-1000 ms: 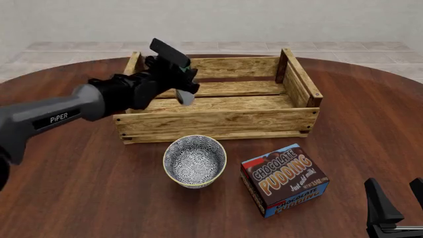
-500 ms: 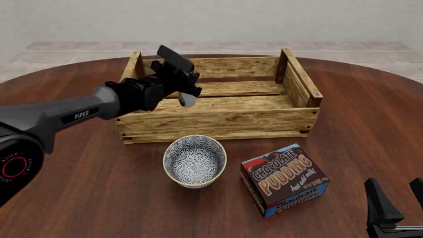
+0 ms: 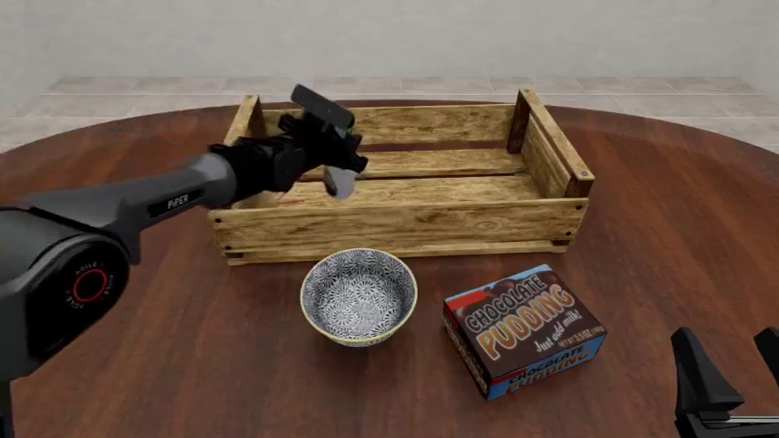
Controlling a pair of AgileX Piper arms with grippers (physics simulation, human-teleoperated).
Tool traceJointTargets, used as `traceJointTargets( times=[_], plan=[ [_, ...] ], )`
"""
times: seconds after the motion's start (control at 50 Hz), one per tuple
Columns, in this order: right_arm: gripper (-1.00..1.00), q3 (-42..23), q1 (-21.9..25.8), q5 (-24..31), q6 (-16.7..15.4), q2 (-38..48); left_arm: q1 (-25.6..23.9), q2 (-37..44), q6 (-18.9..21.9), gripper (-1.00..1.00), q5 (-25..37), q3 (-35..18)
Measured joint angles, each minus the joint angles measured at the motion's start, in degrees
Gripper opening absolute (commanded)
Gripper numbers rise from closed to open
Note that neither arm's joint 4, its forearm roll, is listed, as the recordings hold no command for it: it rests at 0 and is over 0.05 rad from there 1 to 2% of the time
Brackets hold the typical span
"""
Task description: Pick up the salad dressing and put it in the tray.
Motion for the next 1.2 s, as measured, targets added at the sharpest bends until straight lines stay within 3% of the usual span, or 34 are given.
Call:
traceJointTargets(
  times=[0.38,1.2],
  plan=[
    [1.00,0.00,0.00,0.00,0.00,0.00,1.68,6.55,-0.48,-1.00,4.14,-8.17],
    [1.00,0.00,0.00,0.00,0.00,0.00,3.54,16.00,-0.57,-1.00,9.91,-19.71]
  ],
)
